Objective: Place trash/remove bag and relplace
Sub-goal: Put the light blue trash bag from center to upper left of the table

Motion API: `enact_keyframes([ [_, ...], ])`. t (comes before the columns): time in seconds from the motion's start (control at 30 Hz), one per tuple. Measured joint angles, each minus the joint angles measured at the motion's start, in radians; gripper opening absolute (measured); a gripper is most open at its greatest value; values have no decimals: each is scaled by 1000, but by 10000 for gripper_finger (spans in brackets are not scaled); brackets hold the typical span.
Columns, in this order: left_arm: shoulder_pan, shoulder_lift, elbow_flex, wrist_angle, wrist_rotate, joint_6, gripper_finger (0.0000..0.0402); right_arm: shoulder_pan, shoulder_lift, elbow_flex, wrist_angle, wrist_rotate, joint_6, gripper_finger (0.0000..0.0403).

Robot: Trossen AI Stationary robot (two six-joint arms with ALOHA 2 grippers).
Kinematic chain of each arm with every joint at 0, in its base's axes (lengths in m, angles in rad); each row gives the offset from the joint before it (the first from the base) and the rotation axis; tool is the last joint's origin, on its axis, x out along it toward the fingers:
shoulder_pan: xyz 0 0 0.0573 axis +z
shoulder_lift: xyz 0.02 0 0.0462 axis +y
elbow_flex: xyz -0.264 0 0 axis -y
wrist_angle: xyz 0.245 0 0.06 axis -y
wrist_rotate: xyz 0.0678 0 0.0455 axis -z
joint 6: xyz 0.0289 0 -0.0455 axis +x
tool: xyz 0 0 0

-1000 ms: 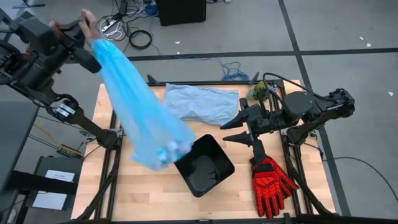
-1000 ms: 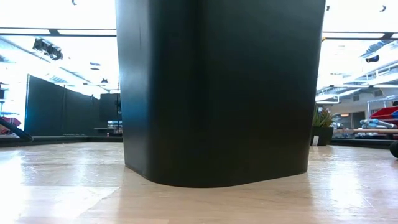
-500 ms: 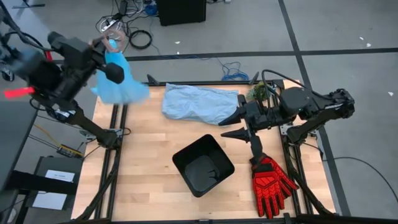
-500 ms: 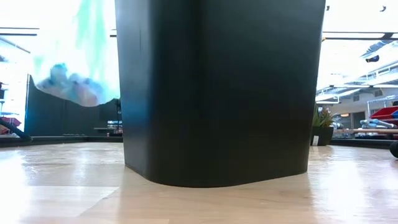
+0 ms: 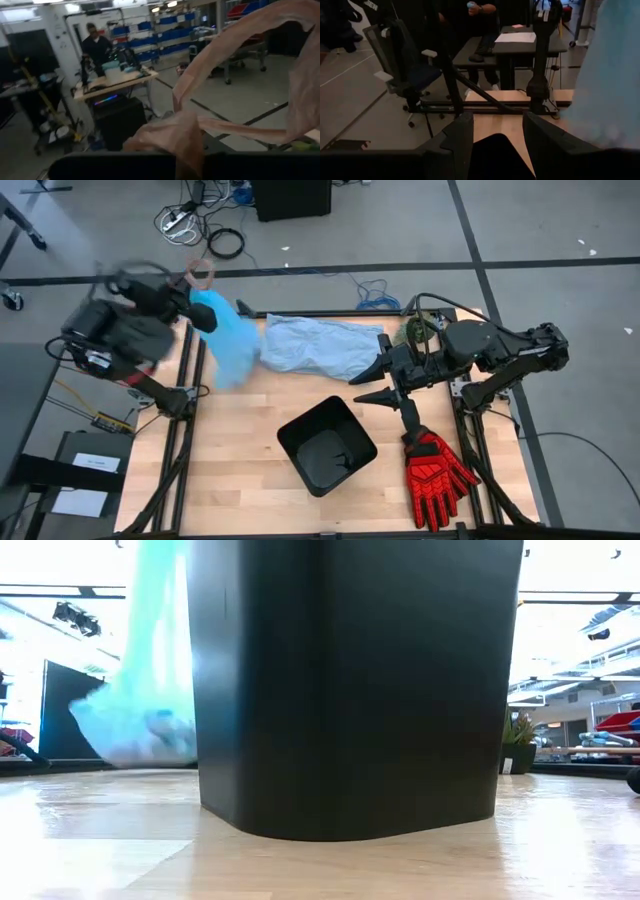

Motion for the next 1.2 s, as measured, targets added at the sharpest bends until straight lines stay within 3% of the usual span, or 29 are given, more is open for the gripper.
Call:
enact_keyframes([
  [0.1,40,-32,-127,58,3,-18,0,-5,0,0,-2,-14,-6,159],
  [0.27,118,-98,-267,-5,61,-235,0,-9,-1,0,-7,-32,10,159],
  [0.43,136,-126,-379,-1,144,-291,0,8,-1,0,-51,-43,20,159],
  [0.67,148,-234,-463,-3,141,-319,0,0,-2,0,-63,-31,12,159],
  [0.8,174,-280,-436,-1,111,-191,0,-20,-2,0,-64,-32,11,159],
  [1.0,177,-281,-289,27,80,68,0,-54,-2,0,-64,-54,-5,159],
  [1.2,177,-268,-212,166,63,304,0,-90,-2,0,-65,-72,-39,159],
])
